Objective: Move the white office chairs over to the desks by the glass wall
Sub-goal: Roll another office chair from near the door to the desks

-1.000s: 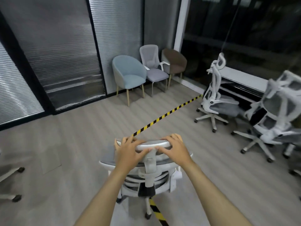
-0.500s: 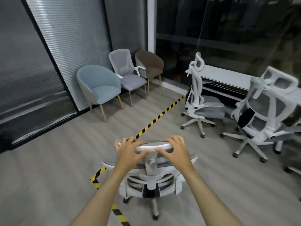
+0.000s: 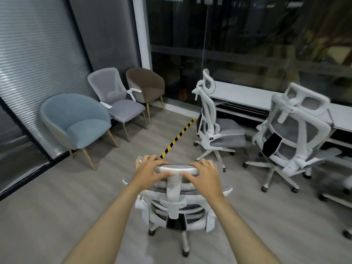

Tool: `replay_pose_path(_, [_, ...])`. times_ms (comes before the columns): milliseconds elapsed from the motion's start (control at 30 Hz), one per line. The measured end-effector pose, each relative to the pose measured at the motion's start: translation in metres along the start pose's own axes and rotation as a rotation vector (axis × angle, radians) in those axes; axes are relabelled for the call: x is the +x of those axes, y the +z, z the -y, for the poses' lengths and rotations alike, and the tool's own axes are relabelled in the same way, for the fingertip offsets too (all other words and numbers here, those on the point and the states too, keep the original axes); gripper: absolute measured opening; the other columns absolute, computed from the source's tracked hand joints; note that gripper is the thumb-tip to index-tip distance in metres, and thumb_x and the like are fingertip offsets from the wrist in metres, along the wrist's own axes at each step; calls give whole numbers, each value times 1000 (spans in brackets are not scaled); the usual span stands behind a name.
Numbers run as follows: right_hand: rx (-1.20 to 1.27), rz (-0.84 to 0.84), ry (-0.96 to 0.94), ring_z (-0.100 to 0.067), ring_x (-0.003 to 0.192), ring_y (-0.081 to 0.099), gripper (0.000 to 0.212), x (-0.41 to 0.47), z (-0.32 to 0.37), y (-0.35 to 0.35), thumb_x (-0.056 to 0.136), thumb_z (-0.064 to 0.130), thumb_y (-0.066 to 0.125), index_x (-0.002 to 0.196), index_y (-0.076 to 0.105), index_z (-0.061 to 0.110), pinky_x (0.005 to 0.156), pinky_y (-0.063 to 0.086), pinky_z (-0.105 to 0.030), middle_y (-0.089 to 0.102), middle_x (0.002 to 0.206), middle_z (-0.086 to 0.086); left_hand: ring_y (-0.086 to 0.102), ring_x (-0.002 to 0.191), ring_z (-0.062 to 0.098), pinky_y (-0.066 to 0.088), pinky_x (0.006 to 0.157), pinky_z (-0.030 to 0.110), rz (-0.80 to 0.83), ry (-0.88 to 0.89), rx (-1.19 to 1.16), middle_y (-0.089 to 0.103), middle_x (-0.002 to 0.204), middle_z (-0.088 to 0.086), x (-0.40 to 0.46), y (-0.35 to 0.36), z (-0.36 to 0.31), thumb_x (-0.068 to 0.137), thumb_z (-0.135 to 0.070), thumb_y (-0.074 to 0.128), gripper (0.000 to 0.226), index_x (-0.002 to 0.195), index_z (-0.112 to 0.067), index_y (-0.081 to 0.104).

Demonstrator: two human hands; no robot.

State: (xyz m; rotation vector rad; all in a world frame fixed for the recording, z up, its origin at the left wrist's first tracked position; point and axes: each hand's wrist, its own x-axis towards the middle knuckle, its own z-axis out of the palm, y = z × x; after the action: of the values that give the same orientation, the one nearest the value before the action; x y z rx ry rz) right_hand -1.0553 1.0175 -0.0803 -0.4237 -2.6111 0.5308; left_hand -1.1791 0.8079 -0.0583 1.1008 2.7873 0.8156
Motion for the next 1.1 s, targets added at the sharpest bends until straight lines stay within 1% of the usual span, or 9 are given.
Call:
replay_pose_path(167, [-85,-70,111,-13,94,47,68,71,-12,23,76,91,45,109,75,40,85,50,-39,53,89,15,36,118,-1,14,115,47,49,106,-38,49,101,-29,101,1,32,74,-92,48,52,111,-60,64])
replay_pose_path(267, [-162,-82,187,-14,95,47,69,108,-13,35,77,93,41,110,74,42,84,50,-41,55,95,16,34,121,-3,16,115,46,38,186,-104,52,107,-28,153,6,51,76,-87,53,49,113,-57,66])
replay_pose_path(367, [-237,-76,263,-18,100,49,73,146,-12,44,77,94,35,112,72,43,85,50,-43,58,101,12,32,134,1,21,116,49,2,240,-124,53,120,-28,200,15,66,83,-80,54,44,119,-57,62])
replay_pose_path(500, [-376,-49,350,-24,99,51,78,190,-12,59,78,93,24,112,71,41,76,52,-46,59,105,4,27,140,3,24,117,48,-29,277,-64,49,135,-23,247,20,76,94,-61,56,34,127,-52,60])
replay_pose_path(600, [-413,-97,372,-29,94,55,66,206,-10,74,86,82,30,108,71,35,73,51,-46,63,102,0,21,148,6,22,117,44,-57,298,-80,41,150,-19,266,24,83,98,-57,53,35,133,-52,56])
replay_pose_path(733, [-324,-113,351,-30,105,54,52,223,-8,88,96,60,32,129,62,33,91,46,-57,62,114,-1,10,153,9,22,119,41,-18,174,-276,24,164,-15,294,24,90,97,-53,58,44,141,-51,50])
replay_pose_path(900, [-261,54,378,-26,134,35,51,249,-6,92,102,53,26,153,30,43,111,26,-70,42,145,4,21,140,-8,48,106,37,5,135,-378,8,165,-21,307,26,84,101,-34,58,51,147,-50,41])
replay_pose_path(1000, [-153,144,420,-26,147,18,49,269,-11,87,108,46,29,156,19,45,116,12,-73,25,160,1,41,133,1,56,93,40,125,96,-383,-10,165,-25,307,27,74,98,-19,63,74,151,-55,27])
replay_pose_path(1100, [-44,179,405,-26,154,1,61,272,-16,77,107,36,44,158,12,46,120,7,-67,6,168,-1,39,143,13,47,105,34,214,92,-412,-14,166,-23,304,27,65,98,-18,61,76,154,-51,22])
